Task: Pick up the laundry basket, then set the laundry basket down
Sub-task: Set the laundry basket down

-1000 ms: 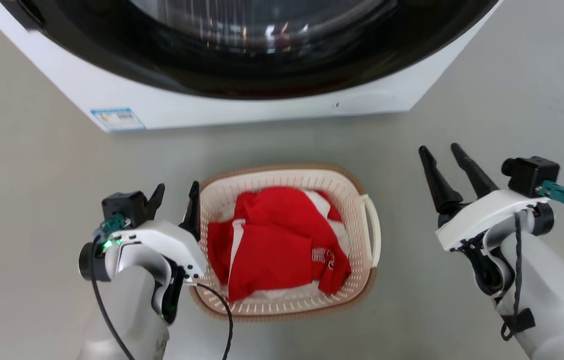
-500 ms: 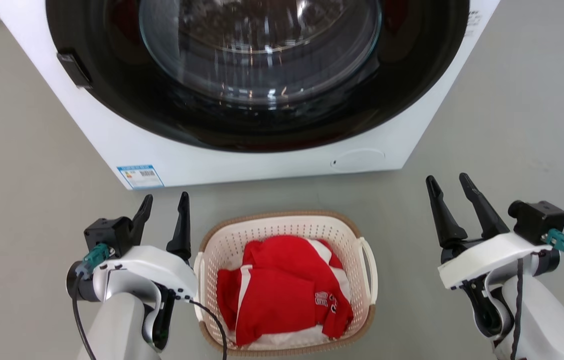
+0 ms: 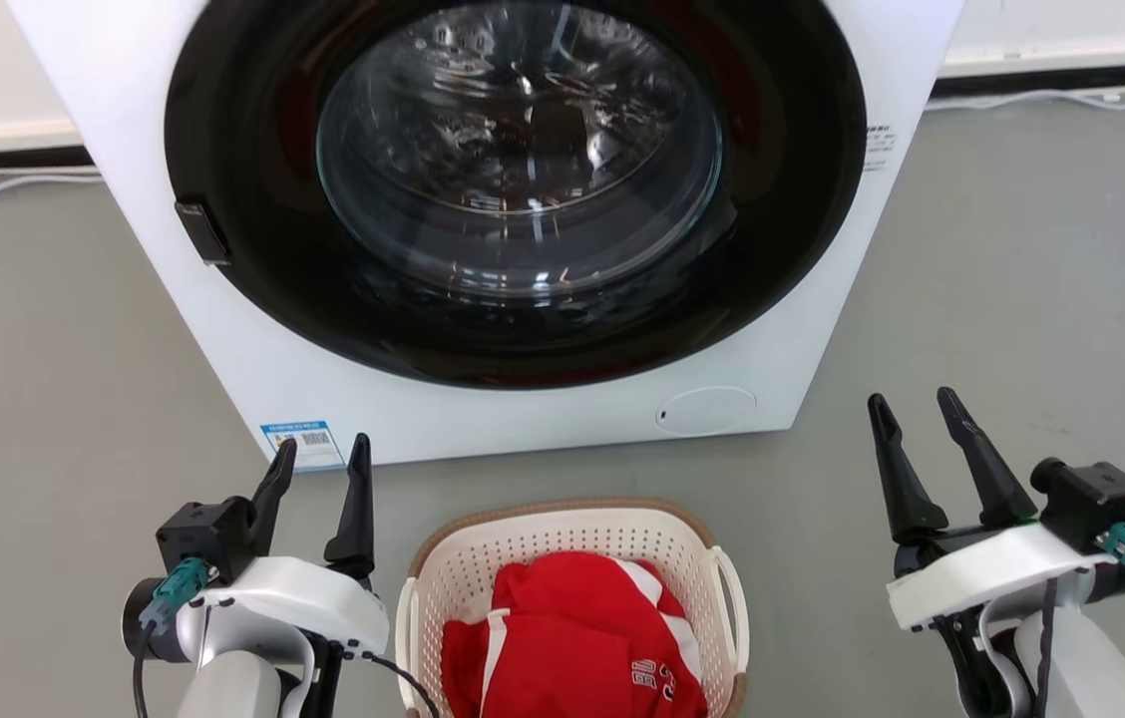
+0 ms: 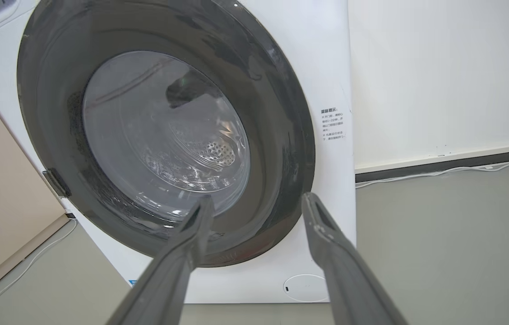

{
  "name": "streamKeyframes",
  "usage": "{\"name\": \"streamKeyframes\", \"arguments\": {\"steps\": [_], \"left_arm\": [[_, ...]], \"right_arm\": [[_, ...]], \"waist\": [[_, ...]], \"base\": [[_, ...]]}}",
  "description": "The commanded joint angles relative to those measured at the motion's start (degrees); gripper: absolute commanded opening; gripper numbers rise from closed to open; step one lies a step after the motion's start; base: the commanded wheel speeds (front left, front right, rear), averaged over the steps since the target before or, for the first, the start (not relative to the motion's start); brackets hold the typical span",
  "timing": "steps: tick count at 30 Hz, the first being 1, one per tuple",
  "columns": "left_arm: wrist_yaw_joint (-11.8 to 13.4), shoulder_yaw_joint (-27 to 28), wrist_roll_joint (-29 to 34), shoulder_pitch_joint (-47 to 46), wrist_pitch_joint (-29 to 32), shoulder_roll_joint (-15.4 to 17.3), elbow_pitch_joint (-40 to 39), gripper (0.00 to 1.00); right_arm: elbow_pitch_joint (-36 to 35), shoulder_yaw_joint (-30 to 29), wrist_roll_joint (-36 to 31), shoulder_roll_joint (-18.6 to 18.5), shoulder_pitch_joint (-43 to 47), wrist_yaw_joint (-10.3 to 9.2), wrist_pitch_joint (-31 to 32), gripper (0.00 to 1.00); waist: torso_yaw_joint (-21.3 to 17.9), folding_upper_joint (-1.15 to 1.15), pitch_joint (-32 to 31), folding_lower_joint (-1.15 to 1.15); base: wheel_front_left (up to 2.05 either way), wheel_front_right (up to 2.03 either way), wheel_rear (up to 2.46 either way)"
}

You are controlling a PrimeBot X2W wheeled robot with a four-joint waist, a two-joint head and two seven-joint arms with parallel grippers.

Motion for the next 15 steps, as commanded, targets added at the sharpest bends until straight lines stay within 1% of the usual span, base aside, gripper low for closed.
{"name": "streamKeyframes", "arguments": {"steps": [1,5,10,15], "left_arm": [[0.55,1.66,-0.16,-0.60,-0.36,0.79,-2.07,1.00],[0.99,1.57,-0.68,1.62,-0.36,0.79,-4.18,1.00],[2.14,1.76,-2.41,4.14,-0.36,0.79,-7.73,1.00],[2.89,0.90,-2.88,6.02,-0.36,0.79,-10.39,1.00]], "right_arm": [[-1.84,0.62,-0.62,0.01,-0.05,-0.01,-0.53,1.00],[-3.51,-1.11,-1.43,0.78,1.78,-0.01,-0.53,1.00],[-4.80,-2.51,-2.56,1.28,3.05,-0.01,-0.53,1.00],[-5.75,-3.61,-3.08,1.62,3.86,-0.01,-0.53,1.00]], "waist": [[0.05,0.00,-0.67,0.00],[0.10,0.00,-2.01,0.00],[0.20,0.00,-3.19,0.00],[0.56,0.00,-3.77,0.00]], "base": [[0.00,0.00,0.00],[0.00,0.00,0.00],[0.00,0.00,0.00],[0.00,0.00,0.00]]}}
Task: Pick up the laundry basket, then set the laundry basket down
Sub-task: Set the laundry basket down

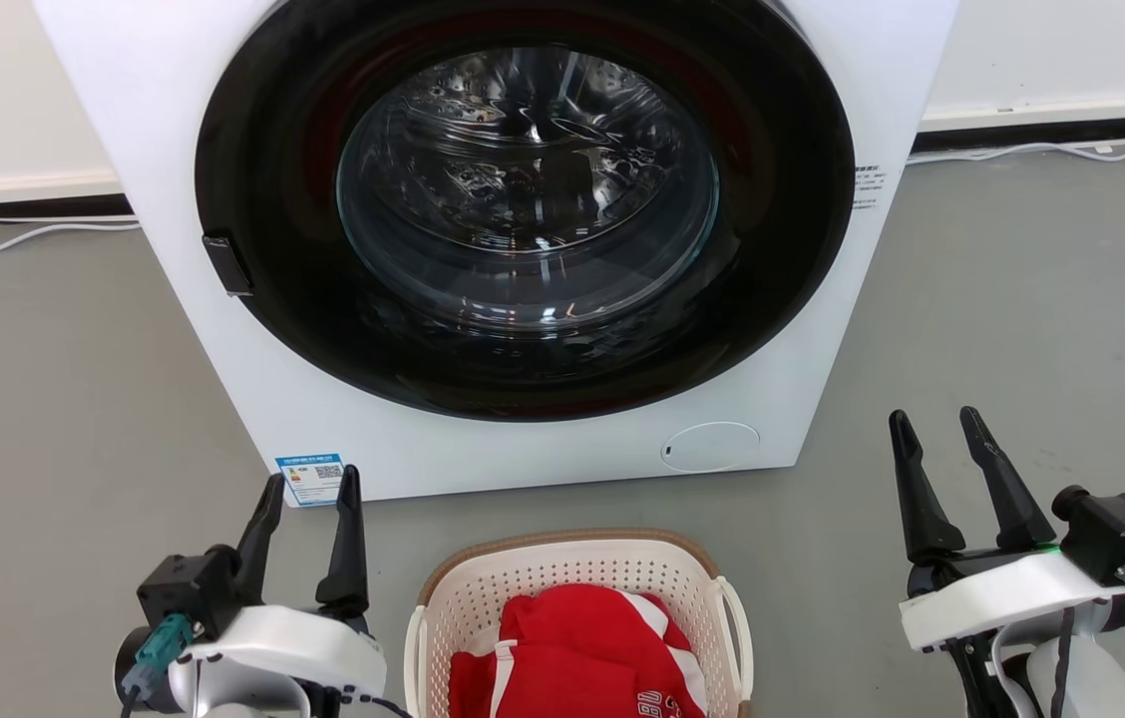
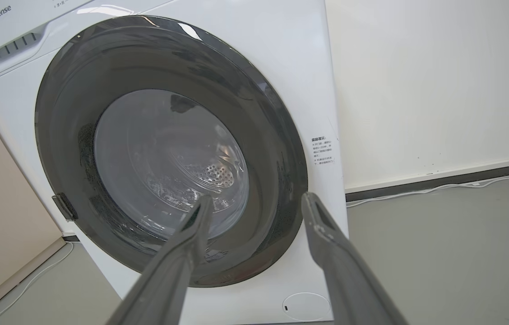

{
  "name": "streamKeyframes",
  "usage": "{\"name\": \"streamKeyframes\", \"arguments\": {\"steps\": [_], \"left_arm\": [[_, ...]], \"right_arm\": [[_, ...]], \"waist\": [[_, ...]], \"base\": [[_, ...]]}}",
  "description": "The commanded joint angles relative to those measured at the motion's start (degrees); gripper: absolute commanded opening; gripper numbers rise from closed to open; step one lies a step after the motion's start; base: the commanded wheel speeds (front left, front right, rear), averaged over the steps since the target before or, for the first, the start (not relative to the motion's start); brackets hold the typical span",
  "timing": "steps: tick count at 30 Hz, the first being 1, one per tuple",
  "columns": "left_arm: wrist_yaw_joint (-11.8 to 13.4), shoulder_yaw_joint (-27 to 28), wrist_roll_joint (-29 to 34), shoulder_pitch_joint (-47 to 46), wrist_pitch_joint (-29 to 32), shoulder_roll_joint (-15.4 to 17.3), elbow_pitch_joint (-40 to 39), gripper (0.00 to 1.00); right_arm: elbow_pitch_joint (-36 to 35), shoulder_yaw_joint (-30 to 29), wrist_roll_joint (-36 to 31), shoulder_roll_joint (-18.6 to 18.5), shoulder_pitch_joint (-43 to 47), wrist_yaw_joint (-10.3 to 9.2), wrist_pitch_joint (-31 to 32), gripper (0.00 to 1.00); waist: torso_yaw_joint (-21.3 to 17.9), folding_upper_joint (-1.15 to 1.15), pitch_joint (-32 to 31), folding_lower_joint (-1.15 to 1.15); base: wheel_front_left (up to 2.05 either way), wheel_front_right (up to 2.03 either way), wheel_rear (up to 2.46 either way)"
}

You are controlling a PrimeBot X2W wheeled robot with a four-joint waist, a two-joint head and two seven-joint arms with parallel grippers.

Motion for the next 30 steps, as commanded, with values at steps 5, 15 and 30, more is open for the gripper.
{"name": "streamKeyframes", "arguments": {"steps": [5,15,30], "left_arm": [[0.65,1.01,-0.58,0.26,-0.36,0.69,-3.03,1.00],[0.90,1.06,-0.78,1.23,-0.36,0.69,-4.62,1.00],[1.01,1.40,-0.43,1.24,-0.36,0.69,-4.09,1.00]], "right_arm": [[-2.16,0.68,-0.92,-0.14,0.02,-0.01,-0.53,1.00],[-2.45,0.43,-1.06,-0.04,0.38,-0.01,-0.54,1.00],[-2.09,0.86,-1.17,-0.02,0.05,-0.01,-0.54,1.00]], "waist": [[0.06,0.00,-0.39,0.00],[-0.15,0.00,-0.71,0.00],[-0.14,0.00,-0.43,0.00]], "base": [[0.00,0.00,0.00],[0.00,0.00,0.00],[0.00,0.00,0.00]]}}
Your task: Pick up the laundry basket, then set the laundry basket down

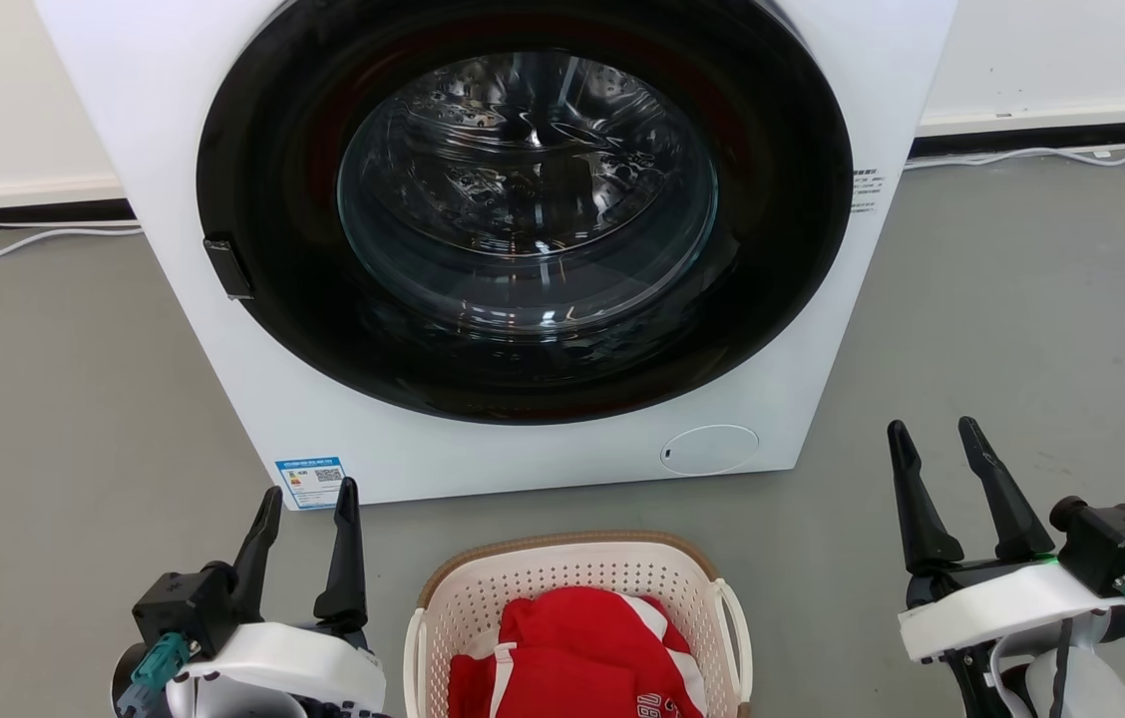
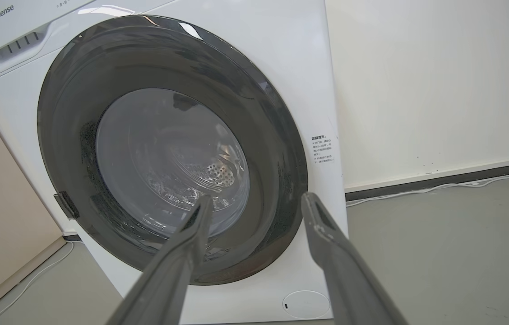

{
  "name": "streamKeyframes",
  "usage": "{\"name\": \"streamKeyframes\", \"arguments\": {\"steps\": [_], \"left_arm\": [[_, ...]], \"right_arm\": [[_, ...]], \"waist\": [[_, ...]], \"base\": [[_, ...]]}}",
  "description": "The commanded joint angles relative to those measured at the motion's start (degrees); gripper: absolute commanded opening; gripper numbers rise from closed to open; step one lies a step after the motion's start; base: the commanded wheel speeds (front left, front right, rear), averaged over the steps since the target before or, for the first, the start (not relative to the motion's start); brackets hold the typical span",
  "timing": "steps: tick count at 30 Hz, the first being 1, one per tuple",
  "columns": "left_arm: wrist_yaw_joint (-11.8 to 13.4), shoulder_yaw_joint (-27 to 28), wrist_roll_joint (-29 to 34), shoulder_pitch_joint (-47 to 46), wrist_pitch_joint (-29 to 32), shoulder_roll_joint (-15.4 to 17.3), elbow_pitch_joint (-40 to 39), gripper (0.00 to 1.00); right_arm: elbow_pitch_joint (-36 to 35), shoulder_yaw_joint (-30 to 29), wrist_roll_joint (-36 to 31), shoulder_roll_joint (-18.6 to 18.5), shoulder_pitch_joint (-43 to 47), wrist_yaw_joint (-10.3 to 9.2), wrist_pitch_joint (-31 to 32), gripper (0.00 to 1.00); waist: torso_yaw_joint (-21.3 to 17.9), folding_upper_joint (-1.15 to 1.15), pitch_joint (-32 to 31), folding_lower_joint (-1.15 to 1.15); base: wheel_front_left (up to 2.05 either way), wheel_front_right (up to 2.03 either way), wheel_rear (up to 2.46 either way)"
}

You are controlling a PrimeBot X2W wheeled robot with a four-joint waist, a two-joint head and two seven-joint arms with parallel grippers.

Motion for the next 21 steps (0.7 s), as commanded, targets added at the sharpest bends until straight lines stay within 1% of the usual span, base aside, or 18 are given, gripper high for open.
{"name": "streamKeyframes", "arguments": {"steps": [1,11,14,15,18,21], "left_arm": [[0.45,1.85,0.10,-1.25,-0.36,0.61,-1.13,1.00],[0.22,1.83,0.20,-1.55,-0.36,0.61,-0.14,1.00],[-0.37,1.89,-0.01,-1.68,-0.36,0.61,-0.47,1.00],[-0.19,0.16,-0.01,-0.01,0.00,-0.01,0.87,0.00],[-0.11,0.11,-0.07,0.60,0.05,-0.30,2.70,0.00],[-0.23,0.49,-1.63,0.52,0.65,-0.31,3.05,0.00]], "right_arm": [[-1.40,1.23,-0.65,-0.35,-1.10,-0.01,-0.54,1.00],[-1.21,1.62,-0.51,-0.24,-1.16,-0.01,-0.54,1.00],[-1.07,1.66,-0.19,-0.19,-1.12,-0.01,-0.54,1.00],[0.34,0.45,0.07,0.08,-0.01,0.00,0.00,0.00],[2.02,0.60,0.16,0.62,0.89,0.00,0.11,0.00],[2.16,0.40,1.70,0.80,1.01,0.00,0.58,0.00]], "waist": [[-0.05,0.00,-0.02,0.00],[-0.15,0.00,-0.16,0.00],[-0.20,0.00,-0.18,0.00],[-0.20,0.00,-0.18,0.00],[-0.20,0.00,-0.18,0.00],[-0.13,0.00,-0.19,0.01]], "base": [[0.00,0.00,0.00],[0.00,0.00,0.00],[0.00,0.00,0.00],[0.00,0.00,0.00],[0.00,0.00,0.00],[0.00,0.00,0.00]]}}
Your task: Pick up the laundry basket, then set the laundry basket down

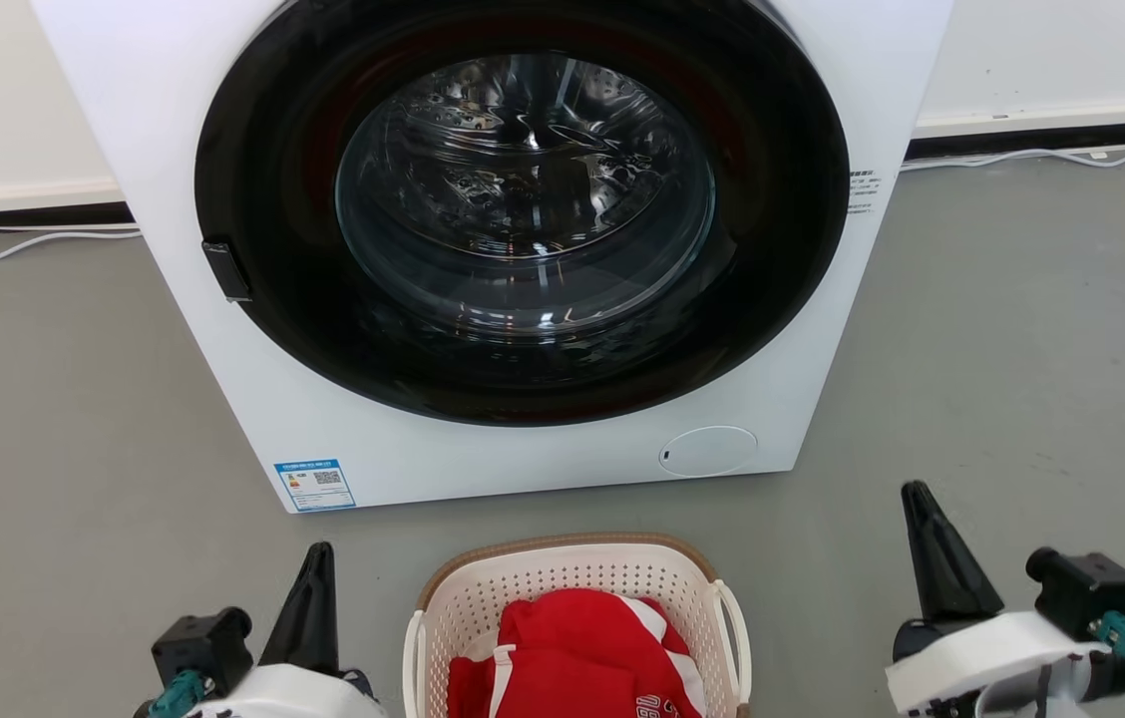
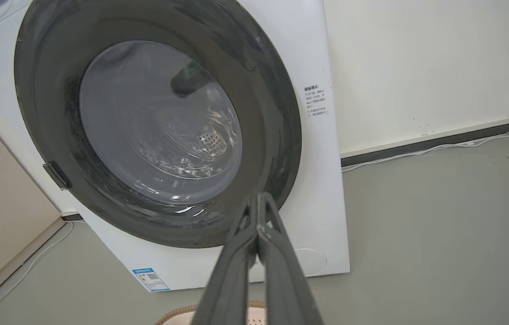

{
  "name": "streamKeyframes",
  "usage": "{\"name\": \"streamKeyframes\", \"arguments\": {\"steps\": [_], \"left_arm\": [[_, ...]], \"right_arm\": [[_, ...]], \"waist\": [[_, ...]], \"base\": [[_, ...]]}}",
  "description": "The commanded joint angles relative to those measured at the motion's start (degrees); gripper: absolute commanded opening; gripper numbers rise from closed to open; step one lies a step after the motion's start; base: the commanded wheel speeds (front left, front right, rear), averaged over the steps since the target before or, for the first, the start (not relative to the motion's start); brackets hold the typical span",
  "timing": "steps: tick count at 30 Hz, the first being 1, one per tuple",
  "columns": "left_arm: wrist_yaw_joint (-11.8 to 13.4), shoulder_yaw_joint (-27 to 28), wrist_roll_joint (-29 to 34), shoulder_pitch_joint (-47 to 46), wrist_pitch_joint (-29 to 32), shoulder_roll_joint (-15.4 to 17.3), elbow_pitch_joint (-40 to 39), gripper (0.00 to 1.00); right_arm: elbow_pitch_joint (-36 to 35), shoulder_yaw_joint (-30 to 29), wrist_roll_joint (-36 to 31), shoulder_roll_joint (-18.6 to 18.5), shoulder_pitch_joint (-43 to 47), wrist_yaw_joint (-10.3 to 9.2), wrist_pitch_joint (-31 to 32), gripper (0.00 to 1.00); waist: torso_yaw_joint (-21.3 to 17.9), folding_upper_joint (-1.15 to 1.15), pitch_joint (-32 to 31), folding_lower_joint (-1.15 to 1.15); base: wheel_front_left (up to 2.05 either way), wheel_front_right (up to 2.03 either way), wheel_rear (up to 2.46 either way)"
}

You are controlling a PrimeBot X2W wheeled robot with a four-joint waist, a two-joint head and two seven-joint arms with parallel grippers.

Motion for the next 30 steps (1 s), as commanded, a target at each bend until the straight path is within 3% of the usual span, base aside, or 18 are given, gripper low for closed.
{"name": "streamKeyframes", "arguments": {"steps": [1,4,9,30], "left_arm": [[-0.18,0.52,-1.88,-1.88,0.36,0.16,-1.35,0.00],[-0.33,0.73,-3.68,-1.91,0.86,0.18,-1.44,0.00],[-0.56,1.02,-6.64,-2.02,1.62,0.22,-1.51,0.00],[-1.51,2.52,-18.49,-2.68,4.92,0.37,-1.68,0.00]], "right_arm": [[-1.33,-0.43,1.73,-0.35,-1.90,0.00,0.39,0.00],[-1.52,-0.69,3.46,-0.22,-1.79,0.00,0.90,0.00],[-1.69,-1.10,6.30,-0.02,-1.74,0.00,1.72,0.00],[-2.43,-2.76,17.75,0.81,-1.61,0.00,5.05,0.00]], "waist": [[0.10,0.00,-0.02,0.04],[0.21,0.00,-0.13,0.13],[0.38,0.00,-0.03,0.01],[1.06,0.00,-0.03,0.00]], "base": [[0.00,0.00,0.00],[0.00,0.00,0.00],[0.00,0.00,0.00],[0.00,0.00,0.00]]}}
